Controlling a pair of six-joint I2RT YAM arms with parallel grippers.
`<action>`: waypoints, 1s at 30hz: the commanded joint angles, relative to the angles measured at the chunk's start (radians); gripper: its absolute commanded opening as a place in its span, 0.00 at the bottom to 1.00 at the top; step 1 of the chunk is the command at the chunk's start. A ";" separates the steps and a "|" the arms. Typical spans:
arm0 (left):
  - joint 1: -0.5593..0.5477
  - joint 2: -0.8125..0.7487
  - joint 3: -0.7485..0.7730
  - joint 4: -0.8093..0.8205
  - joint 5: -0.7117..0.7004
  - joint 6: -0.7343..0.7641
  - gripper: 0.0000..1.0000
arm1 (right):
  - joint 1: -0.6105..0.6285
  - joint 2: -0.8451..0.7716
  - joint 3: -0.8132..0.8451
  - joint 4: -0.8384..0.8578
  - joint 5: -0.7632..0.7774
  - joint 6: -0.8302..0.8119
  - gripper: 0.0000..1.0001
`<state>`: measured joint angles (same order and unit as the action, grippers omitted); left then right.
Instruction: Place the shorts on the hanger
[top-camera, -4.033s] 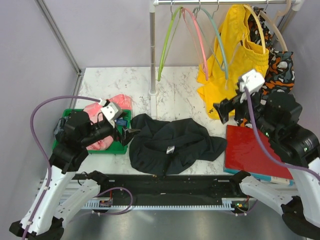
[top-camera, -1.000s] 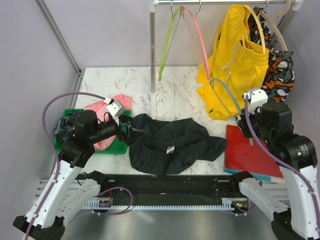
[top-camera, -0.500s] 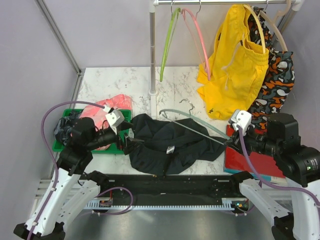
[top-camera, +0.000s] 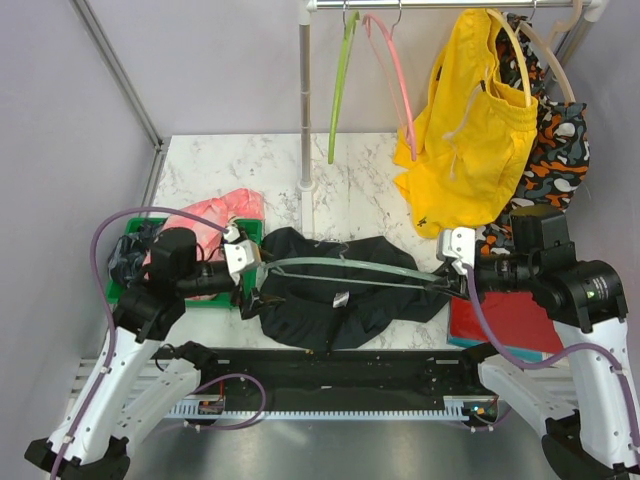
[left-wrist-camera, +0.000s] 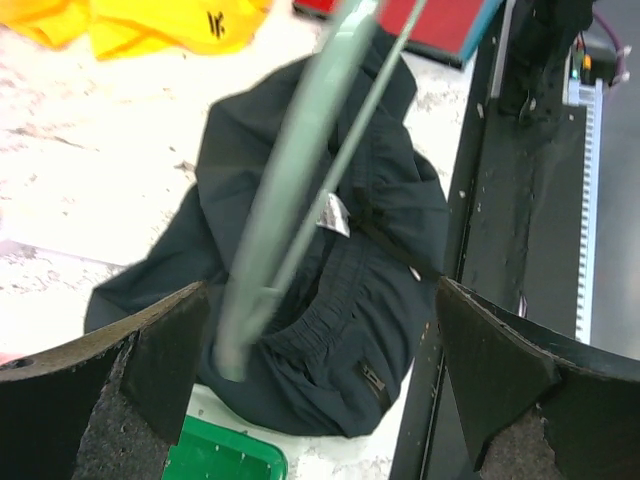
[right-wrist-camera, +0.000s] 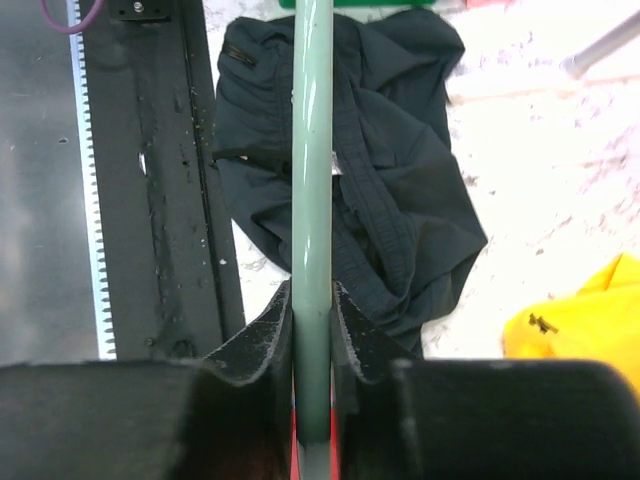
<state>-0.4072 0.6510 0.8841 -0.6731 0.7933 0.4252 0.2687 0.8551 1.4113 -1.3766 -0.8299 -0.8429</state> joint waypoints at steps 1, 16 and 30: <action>0.002 0.067 0.024 -0.063 0.012 0.109 1.00 | -0.002 -0.016 -0.023 -0.084 -0.129 -0.094 0.22; -0.002 0.038 -0.172 0.079 0.202 0.133 0.90 | 0.001 -0.002 -0.068 0.054 -0.163 0.077 0.00; -0.084 0.117 -0.264 0.271 0.230 -0.152 0.31 | 0.000 0.012 -0.083 0.318 -0.250 0.393 0.00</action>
<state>-0.4805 0.7429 0.6109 -0.5037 1.0054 0.4183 0.2710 0.8417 1.3357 -1.1831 -0.9962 -0.5537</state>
